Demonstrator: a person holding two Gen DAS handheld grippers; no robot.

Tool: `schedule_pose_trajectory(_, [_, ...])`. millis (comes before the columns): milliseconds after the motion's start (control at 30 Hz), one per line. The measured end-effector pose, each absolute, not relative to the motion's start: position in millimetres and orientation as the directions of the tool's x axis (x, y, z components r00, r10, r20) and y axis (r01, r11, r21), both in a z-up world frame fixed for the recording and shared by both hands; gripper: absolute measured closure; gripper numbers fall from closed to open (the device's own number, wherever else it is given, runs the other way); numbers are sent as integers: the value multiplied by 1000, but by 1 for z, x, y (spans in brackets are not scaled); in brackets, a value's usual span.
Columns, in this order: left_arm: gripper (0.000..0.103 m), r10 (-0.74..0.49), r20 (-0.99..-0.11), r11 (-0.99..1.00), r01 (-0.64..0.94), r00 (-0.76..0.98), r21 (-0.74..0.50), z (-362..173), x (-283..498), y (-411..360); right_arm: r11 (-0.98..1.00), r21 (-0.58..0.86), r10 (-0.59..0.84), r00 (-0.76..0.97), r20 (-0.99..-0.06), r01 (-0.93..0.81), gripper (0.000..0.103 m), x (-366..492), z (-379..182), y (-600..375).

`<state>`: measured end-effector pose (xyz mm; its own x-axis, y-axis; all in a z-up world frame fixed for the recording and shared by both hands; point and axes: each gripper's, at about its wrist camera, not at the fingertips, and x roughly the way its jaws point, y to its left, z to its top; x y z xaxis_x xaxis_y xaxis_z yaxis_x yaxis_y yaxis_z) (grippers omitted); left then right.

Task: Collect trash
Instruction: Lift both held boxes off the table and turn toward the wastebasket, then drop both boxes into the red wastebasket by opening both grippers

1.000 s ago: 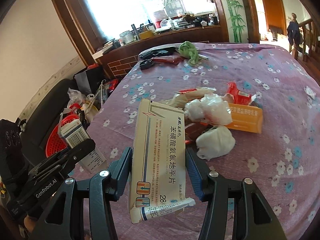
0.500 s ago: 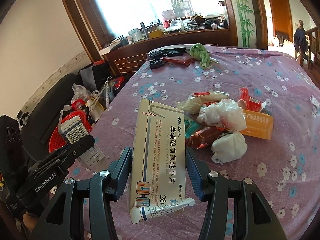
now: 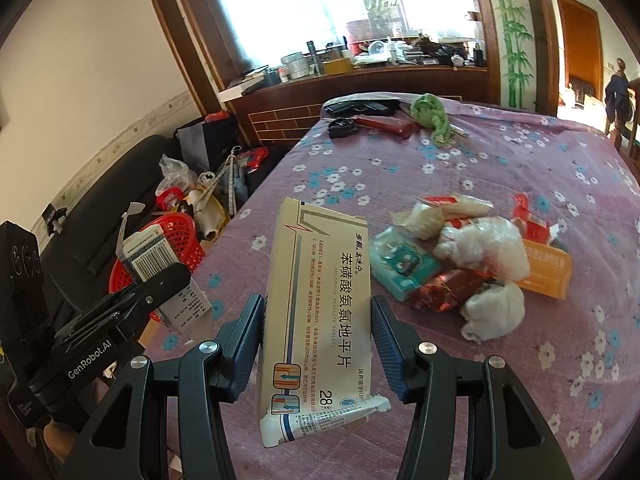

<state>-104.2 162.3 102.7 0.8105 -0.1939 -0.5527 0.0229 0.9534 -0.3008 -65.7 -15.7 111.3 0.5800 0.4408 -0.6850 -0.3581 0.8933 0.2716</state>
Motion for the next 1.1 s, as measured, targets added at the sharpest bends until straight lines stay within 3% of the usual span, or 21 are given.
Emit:
schedule_pose_trajectory(400, [70,-69,-527,942,-119,847,-315,118,-129,243,827,297,532,491,-690,-478,45,-55,118,49])
schedule_pose_trajectory(633, [70,35,-561,918,-249,827,-310,110,-129,312,755,296,600,437,-670,-585,45,-49,130,109])
schedule_pose_trajectory(1100, [70,74,-629,882,-345,774,-321,71,-103,378,679,339,655,331,-679,-651,45,-8,111,229])
